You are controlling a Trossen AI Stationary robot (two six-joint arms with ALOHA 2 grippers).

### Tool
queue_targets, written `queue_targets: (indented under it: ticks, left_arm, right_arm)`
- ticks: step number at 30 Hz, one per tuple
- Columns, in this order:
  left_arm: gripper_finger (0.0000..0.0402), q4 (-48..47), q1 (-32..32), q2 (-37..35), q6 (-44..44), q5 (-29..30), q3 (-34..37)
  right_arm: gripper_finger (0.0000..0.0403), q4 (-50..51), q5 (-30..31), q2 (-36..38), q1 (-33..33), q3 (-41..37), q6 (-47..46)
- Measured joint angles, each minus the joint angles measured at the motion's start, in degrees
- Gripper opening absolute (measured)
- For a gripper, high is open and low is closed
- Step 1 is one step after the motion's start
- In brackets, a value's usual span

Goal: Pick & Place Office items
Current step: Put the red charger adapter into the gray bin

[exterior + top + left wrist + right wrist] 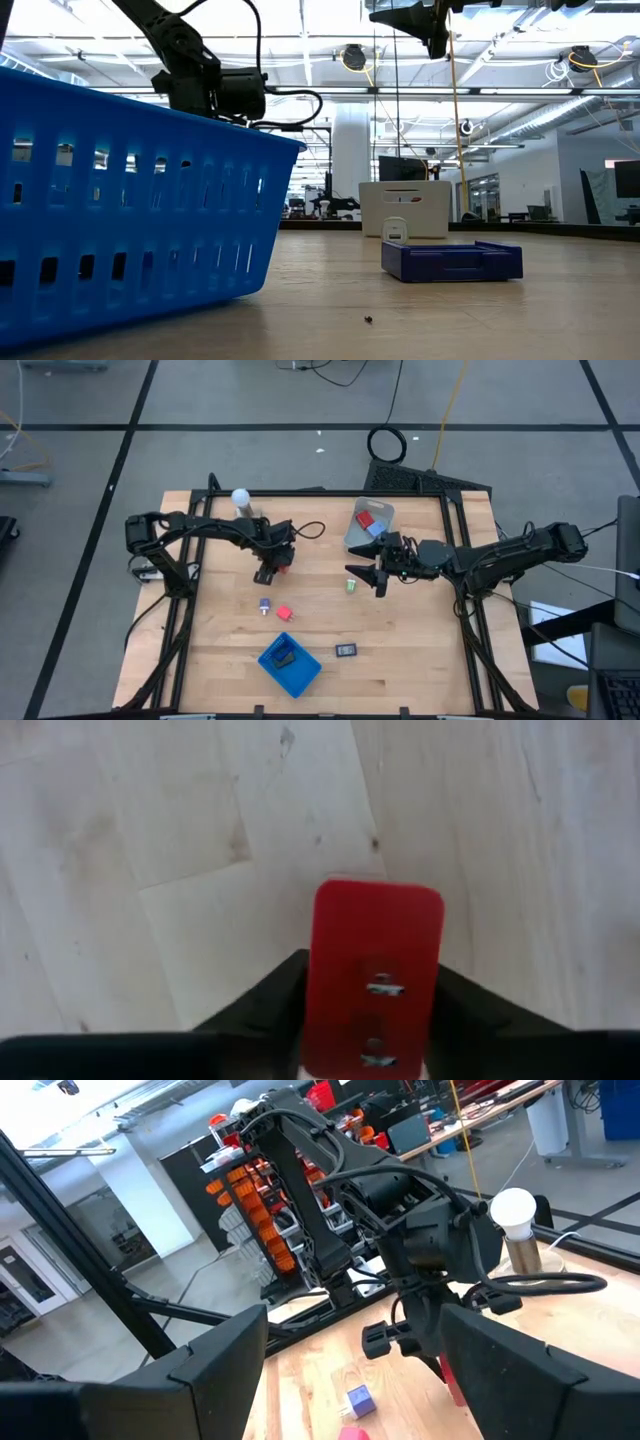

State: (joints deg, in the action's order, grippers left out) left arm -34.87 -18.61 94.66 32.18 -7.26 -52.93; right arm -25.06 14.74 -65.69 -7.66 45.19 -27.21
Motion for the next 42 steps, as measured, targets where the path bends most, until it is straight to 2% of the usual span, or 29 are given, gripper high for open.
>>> queue_targets:
  ticks: [2, 3, 13, 18, 24, 28, 32, 35, 42]
  left_arm:
    - [0.0119, 0.3, 0.0, 0.0, -1.0, -0.1, 0.0]
    - [0.0117, 0.5, 0.0, 0.0, -1.4, -0.1, 0.0]
    - [0.0117, 0.6, 0.0, -0.2, -7.1, -0.5, 0.0]
    - [0.0117, -0.4, 0.6, -0.2, -10.9, -5.1, -1.1]
    - [0.0117, -0.1, 3.4, -0.2, -13.3, -8.2, -7.5]
    - [0.0117, -0.1, 5.2, -0.2, -14.2, -8.7, -14.0]
    - [0.0117, 0.5, 5.9, -0.3, -18.2, -13.3, -20.7]
    - [0.0117, 0.5, 6.7, -0.3, -20.3, -13.9, -24.7]
    - [0.0117, 2.1, 9.1, -0.3, -24.1, -15.2, -29.1]
  right_arm:
    - [0.0286, 0.0, 0.0, 0.0, 0.0, 0.0, -0.1]
    - [0.0286, 0.0, 0.0, 0.0, 0.0, 0.0, -0.1]
    - [0.0286, 1.1, 0.2, 0.0, 0.0, 0.0, -4.0]
    - [0.0293, 7.4, 0.1, 0.0, 0.0, 0.0, -6.7]
    - [0.0302, 14.2, 0.0, 0.0, 0.1, 0.0, -7.3]
    - [0.0302, 15.5, -0.1, 0.0, 0.2, 0.0, -6.8]
    - [0.0302, 17.4, -0.1, 0.0, 0.2, 0.0, -6.6]
    - [0.0303, 18.1, 0.0, 0.0, 0.2, 0.0, -6.2]
    - [0.0302, 18.5, 0.0, 0.0, 0.6, 0.0, -3.5]
